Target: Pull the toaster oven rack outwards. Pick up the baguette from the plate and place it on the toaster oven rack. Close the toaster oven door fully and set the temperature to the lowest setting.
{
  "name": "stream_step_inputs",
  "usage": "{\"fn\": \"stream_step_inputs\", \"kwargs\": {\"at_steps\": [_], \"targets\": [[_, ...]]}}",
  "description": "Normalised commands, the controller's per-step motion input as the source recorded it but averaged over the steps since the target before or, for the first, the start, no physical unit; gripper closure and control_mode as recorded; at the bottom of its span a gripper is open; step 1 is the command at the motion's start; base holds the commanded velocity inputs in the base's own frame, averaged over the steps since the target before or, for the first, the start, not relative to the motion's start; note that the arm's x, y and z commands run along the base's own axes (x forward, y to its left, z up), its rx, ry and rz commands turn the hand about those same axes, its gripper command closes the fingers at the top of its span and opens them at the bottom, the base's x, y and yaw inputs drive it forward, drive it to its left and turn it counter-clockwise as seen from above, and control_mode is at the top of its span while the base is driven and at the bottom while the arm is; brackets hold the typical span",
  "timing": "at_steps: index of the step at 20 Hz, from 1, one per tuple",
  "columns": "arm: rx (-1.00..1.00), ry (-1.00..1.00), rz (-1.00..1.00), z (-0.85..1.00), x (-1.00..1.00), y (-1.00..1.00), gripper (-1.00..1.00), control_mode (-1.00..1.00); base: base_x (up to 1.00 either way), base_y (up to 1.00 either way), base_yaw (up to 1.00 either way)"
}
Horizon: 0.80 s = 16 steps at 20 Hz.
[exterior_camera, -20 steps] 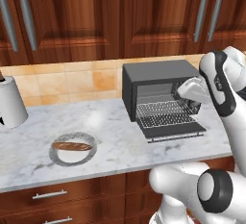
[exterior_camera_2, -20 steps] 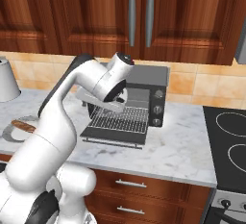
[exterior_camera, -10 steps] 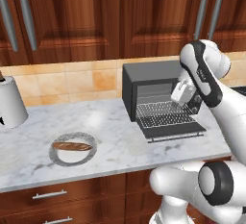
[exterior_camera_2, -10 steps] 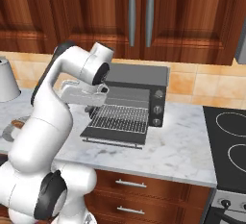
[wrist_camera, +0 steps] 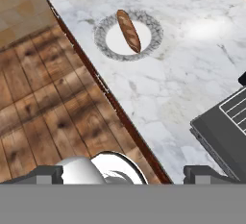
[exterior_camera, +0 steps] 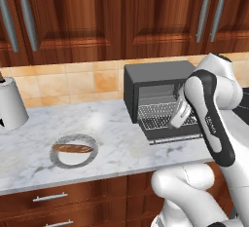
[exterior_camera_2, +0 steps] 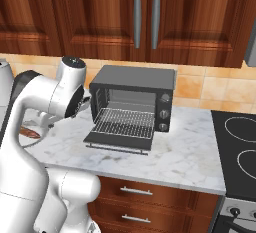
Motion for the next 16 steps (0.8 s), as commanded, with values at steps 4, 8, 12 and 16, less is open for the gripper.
{"fn": "stream_step_inputs", "kwargs": {"at_steps": [4,8,12,16], "targets": [[0.0,-0.17,0.08,0.0,-0.14,0.43,-1.0,-1.0,0.0,0.0,0.0],[0.0,-0.05,0.09,0.0,0.0,0.54,-1.0,-1.0,0.0,0.0,0.0],[-0.02,-0.01,0.01,0.0,0.0,0.68,-1.0,-1.0,0.0,0.0,0.0],[-0.03,-0.02,0.0,0.0,0.0,0.64,-1.0,-1.0,0.0,0.0,0.0]]}}
